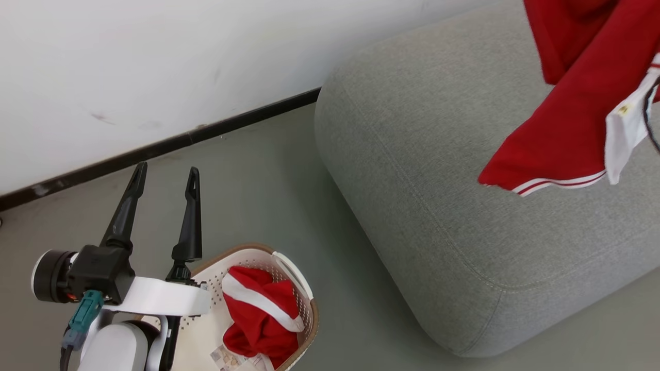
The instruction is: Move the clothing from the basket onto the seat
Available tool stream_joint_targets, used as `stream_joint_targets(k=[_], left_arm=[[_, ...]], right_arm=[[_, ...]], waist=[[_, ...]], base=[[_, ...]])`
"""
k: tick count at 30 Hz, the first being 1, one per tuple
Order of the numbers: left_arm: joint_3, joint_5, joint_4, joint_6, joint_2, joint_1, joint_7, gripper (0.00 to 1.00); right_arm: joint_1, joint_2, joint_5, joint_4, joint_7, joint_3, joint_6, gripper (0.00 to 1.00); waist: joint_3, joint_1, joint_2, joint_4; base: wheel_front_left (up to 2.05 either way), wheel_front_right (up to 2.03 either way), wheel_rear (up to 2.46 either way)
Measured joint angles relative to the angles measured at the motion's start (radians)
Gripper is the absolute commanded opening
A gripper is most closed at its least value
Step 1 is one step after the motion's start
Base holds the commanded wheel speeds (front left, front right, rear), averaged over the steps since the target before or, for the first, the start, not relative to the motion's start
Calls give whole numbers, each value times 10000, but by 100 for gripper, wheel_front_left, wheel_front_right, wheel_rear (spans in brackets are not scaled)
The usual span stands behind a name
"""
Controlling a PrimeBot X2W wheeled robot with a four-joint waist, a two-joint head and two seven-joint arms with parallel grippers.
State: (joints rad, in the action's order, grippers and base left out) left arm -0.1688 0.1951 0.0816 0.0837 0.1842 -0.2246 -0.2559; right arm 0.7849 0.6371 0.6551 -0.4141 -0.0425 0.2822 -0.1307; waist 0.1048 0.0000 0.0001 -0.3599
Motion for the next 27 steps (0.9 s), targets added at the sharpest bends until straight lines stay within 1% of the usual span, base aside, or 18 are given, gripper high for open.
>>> stream_joint_targets(k=[1, 9, 17, 22, 27], left_arm=[[-2, -75, -151, 0, 35, 0, 0, 100], [-50, -255, -698, 2, 291, -7, 13, 100], [-253, -499, -1216, -8, 397, -76, 359, 100], [-353, -589, -1528, -48, 593, -213, 550, 100], [-481, -708, -1825, -61, 598, -519, 706, 100]], right_arm=[[189, 40, -31, -297, 33, -182, 0, 0], [821, 474, -178, -1409, 178, -675, 0, 0], [1365, 554, -345, -2123, 111, -865, 0, 0], [1623, 631, -476, -2777, 58, -1151, 0, 0], [1698, 656, -550, -3225, -217, -1294, 0, 0]], waist=[[144, 0, 0, 80], [738, 0, 0, 427], [1360, 1, -1, 774], [1758, 0, 0, 974], [2149, 0, 0, 1143]], base=[[0, 0, 0], [0, 0, 0], [0, 0, 0], [0, 0, 0], [0, 0, 0]])
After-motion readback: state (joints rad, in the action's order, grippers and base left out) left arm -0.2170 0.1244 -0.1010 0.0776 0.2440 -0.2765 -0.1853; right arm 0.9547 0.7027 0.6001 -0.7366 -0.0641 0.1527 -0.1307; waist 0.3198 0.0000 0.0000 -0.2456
